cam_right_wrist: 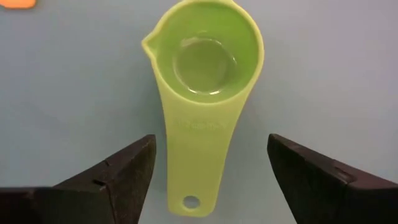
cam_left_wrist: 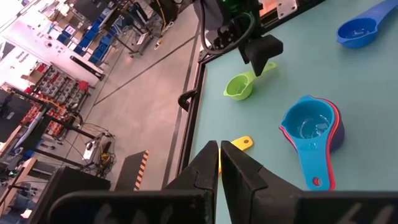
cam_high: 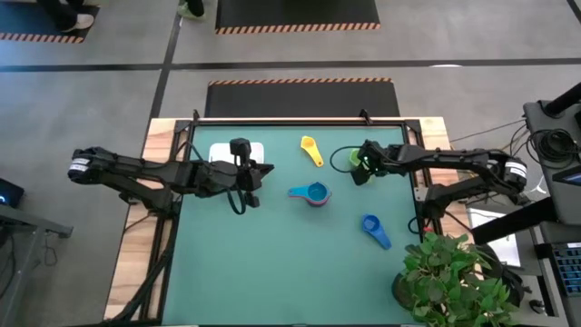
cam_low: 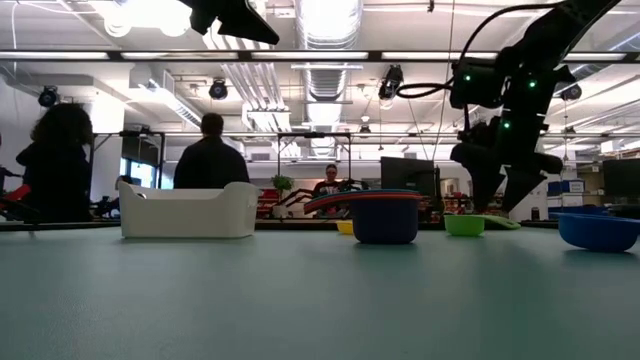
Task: Nest measuring cups in basket
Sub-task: Stack the green measuring on top of the light blue measuring cup
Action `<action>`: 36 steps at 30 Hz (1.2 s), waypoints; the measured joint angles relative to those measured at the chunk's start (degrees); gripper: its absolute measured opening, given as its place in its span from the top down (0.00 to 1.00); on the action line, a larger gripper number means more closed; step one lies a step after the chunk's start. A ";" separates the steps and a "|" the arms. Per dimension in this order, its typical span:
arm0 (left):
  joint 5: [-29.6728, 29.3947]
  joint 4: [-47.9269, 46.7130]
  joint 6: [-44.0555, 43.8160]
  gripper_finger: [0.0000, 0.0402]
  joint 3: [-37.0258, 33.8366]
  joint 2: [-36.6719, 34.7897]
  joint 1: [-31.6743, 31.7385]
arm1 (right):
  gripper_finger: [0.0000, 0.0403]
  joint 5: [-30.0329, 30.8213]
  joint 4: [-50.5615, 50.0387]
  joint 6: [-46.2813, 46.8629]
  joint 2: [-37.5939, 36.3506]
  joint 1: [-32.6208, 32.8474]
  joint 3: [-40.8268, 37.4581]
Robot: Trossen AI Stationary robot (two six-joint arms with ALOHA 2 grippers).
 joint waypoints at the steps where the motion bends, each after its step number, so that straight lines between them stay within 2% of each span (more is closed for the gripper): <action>1: 0.00 0.00 0.00 1.00 0.00 0.00 0.00 | 0.26 -0.02 0.19 0.04 0.22 0.00 0.00; 12: 0.00 0.00 0.00 1.00 0.00 0.00 0.00 | 0.29 -0.04 2.82 0.09 5.52 0.02 0.00; 22: 0.02 0.00 0.00 1.00 0.00 0.00 0.00 | 0.56 -0.35 2.82 1.70 6.09 0.03 0.00; 26: 0.04 0.00 0.00 1.00 0.00 0.00 0.00 | 0.63 -1.49 2.82 2.03 5.51 0.04 0.00; 31: 0.25 0.02 -0.01 1.00 0.00 0.00 0.00 | 0.62 -1.55 2.78 2.03 3.57 0.04 0.01; 36: 3.61 0.07 -0.26 1.00 0.00 0.00 -0.02 | 0.60 -1.53 2.73 2.03 -0.22 1.12 0.76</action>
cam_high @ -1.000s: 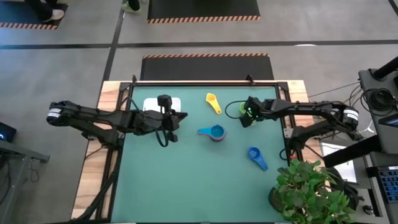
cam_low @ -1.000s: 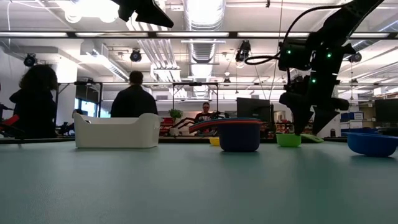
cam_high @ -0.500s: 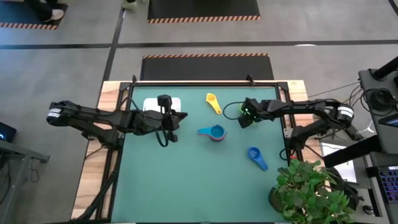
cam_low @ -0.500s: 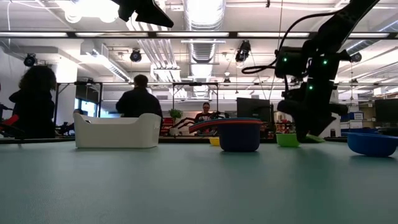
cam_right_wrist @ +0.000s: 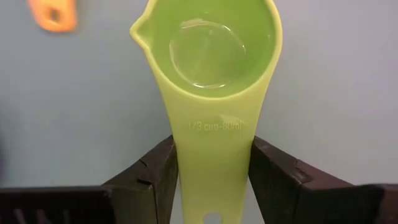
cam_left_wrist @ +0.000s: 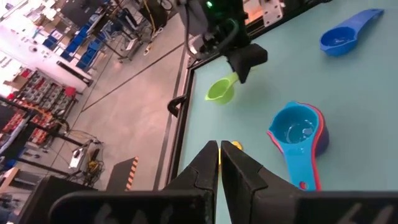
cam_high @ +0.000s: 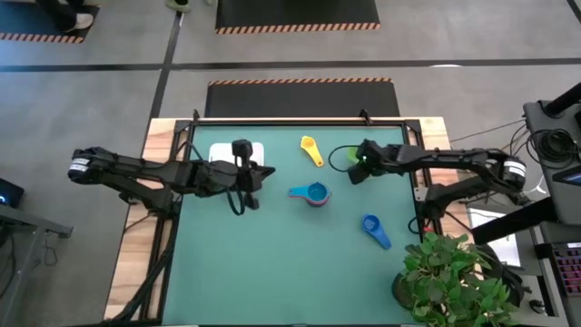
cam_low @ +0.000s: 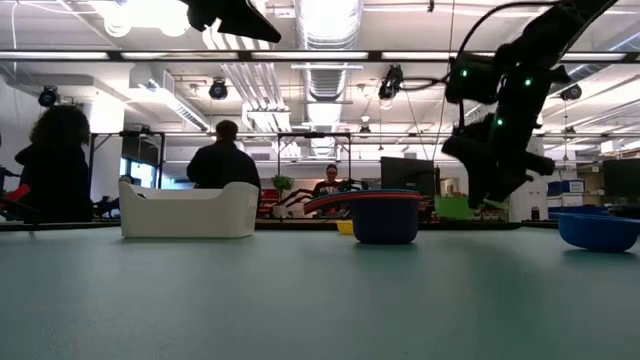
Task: Nest measuring cups in basket
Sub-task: Stack the green measuring on top of the light blue measuring cup
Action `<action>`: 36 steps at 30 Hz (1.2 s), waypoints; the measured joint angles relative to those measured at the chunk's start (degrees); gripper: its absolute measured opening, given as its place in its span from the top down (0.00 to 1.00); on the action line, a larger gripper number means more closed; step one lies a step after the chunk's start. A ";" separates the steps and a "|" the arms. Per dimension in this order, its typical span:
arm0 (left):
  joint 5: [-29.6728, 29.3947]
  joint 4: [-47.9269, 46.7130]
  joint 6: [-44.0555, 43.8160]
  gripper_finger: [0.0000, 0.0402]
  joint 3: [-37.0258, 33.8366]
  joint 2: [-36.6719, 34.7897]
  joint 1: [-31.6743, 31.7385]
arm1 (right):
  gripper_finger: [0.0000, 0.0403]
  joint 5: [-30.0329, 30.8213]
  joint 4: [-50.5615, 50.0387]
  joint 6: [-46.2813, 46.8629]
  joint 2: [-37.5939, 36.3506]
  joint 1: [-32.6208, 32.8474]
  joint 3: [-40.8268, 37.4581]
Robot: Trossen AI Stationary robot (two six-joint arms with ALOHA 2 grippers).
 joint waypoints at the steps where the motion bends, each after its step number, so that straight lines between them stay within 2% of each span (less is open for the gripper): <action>1: 0.87 0.07 -0.09 1.00 0.00 0.00 0.02 | 0.60 -0.02 0.03 0.00 -0.91 0.62 0.26; 7: 2.10 1.34 -2.05 1.00 -0.02 0.00 0.00 | 0.62 2.26 1.61 0.15 -6.06 7.29 2.10; 14: 2.09 2.08 -6.65 1.00 -0.02 0.58 0.00 | 0.61 10.60 9.26 -0.70 -8.33 19.51 2.43; 23: 2.10 7.48 -10.60 1.00 -0.02 7.05 0.00 | 0.62 24.63 21.76 -7.76 -5.12 34.10 2.43; 27: 2.68 9.71 -12.84 1.00 -0.02 9.32 0.00 | 0.62 30.54 24.56 -10.24 -3.28 37.56 2.43; 31: 7.50 10.99 -15.37 0.99 -0.04 10.42 0.02 | 0.62 34.49 25.76 -11.49 -1.48 38.98 2.43; 36: 8.90 12.47 -17.91 0.89 -0.04 11.71 0.04 | 0.62 36.90 27.63 -12.05 1.10 39.99 2.43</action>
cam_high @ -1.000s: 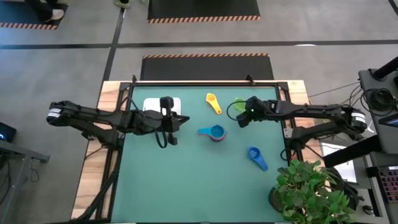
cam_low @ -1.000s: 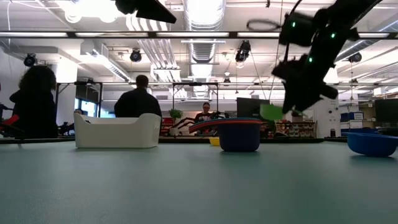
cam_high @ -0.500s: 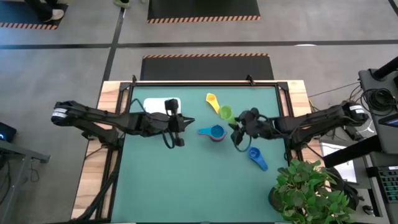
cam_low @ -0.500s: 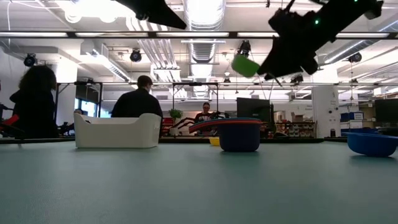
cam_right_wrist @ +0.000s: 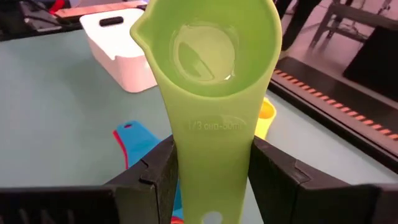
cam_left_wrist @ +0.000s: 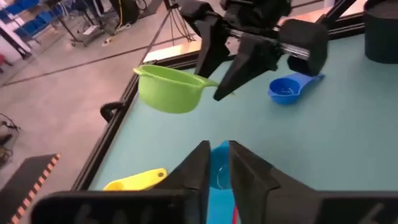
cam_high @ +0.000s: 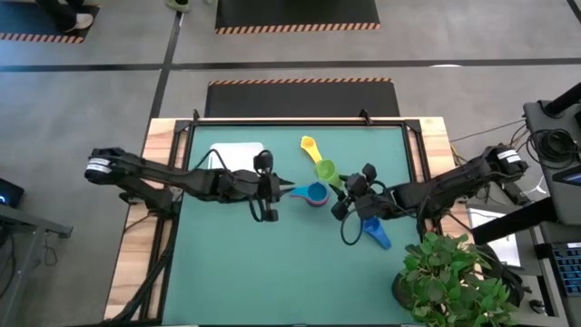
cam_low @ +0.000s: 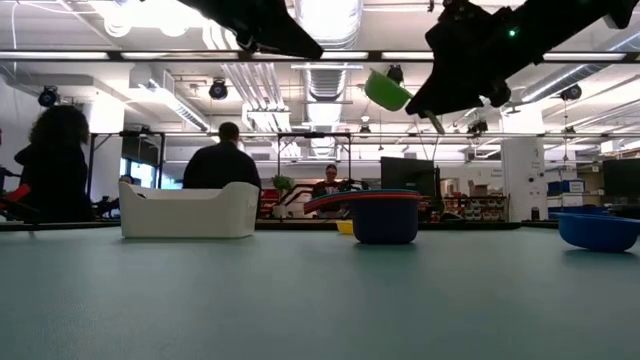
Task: Nest measuring cups in basket
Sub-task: Stack the green measuring on top of the light blue measuring cup
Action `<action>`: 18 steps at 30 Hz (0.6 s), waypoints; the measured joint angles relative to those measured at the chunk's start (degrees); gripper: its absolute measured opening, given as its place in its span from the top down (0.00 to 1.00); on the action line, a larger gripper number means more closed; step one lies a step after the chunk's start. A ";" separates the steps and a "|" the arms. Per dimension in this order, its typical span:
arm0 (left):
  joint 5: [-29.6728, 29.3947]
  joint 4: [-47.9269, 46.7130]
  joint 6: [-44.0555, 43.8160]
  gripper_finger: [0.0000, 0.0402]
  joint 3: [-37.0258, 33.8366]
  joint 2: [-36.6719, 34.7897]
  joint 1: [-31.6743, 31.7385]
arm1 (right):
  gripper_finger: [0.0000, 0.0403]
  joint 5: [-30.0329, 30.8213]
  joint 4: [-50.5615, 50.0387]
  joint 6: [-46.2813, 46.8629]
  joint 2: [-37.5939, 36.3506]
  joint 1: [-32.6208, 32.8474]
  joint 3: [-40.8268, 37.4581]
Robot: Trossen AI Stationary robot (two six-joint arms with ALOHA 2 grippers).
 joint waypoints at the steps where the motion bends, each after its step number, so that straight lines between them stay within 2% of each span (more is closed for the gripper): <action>1: 0.08 0.05 -0.44 0.86 0.00 0.24 0.05 | 0.62 0.06 1.13 -0.61 0.59 0.38 -0.02; 6: -0.09 1.38 -3.52 0.68 0.00 1.79 0.14 | 0.62 1.52 8.36 -5.88 4.34 2.38 -0.01; 11: -0.98 5.19 -8.63 0.51 0.00 3.69 0.54 | 0.62 7.42 12.01 -9.28 7.32 4.35 -0.02; 18: -0.99 12.65 -14.67 0.38 0.00 6.64 1.98 | 0.62 16.26 15.19 -13.81 11.69 5.80 1.27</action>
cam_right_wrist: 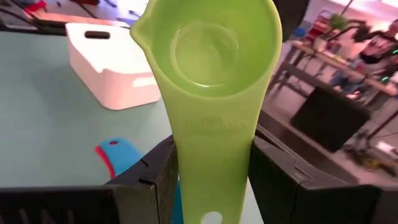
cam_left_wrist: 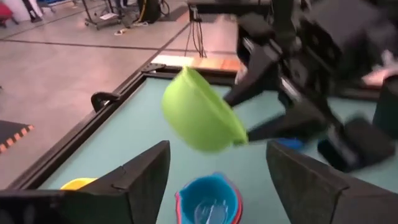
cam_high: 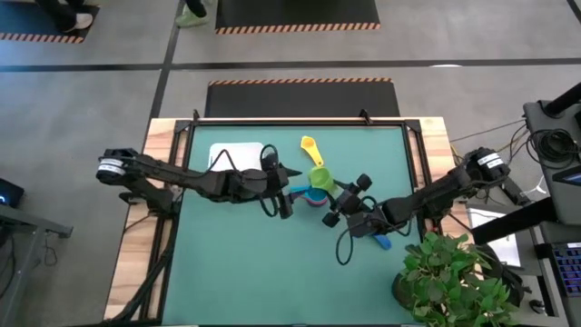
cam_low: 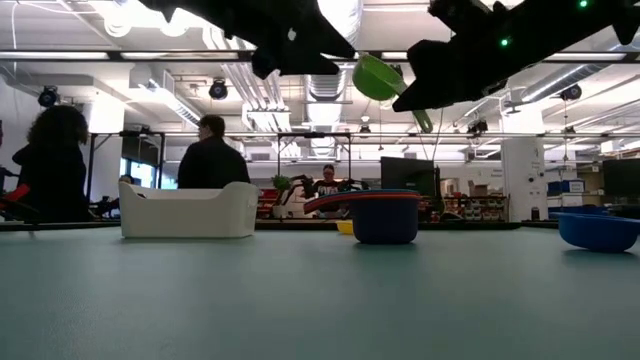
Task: Nest measuring cups in basket
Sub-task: Stack the green measuring on top of the light blue measuring cup
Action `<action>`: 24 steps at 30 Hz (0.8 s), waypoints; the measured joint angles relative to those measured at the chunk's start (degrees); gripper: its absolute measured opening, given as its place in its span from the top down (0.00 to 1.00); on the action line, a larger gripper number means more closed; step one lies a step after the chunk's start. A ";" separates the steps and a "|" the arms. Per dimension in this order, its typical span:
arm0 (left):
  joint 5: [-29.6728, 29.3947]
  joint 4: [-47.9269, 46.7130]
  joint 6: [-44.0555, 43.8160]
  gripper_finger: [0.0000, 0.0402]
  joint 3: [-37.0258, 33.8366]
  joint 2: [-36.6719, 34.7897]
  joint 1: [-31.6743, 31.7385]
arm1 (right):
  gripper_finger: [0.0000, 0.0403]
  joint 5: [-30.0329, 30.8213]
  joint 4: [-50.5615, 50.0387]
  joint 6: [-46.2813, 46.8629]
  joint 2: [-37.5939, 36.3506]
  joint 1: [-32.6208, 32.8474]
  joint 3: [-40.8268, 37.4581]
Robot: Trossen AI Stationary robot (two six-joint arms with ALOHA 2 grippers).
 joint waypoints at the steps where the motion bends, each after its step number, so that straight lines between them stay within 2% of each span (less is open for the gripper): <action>1: 0.06 1.03 -0.94 0.37 0.00 0.48 0.35 | 0.62 0.91 -0.09 -0.71 0.69 0.09 0.45; 9: 0.45 6.64 -4.88 0.36 0.00 4.81 1.81 | 0.62 7.47 -0.75 -4.05 5.61 0.41 4.91; 17: 0.43 9.82 -3.69 0.36 0.02 5.82 1.94 | 0.62 7.49 -1.04 -4.66 7.50 0.38 6.75; 24: 0.42 9.89 -3.29 0.46 0.00 5.69 1.94 | 0.62 7.45 -1.04 -4.33 7.42 0.38 6.86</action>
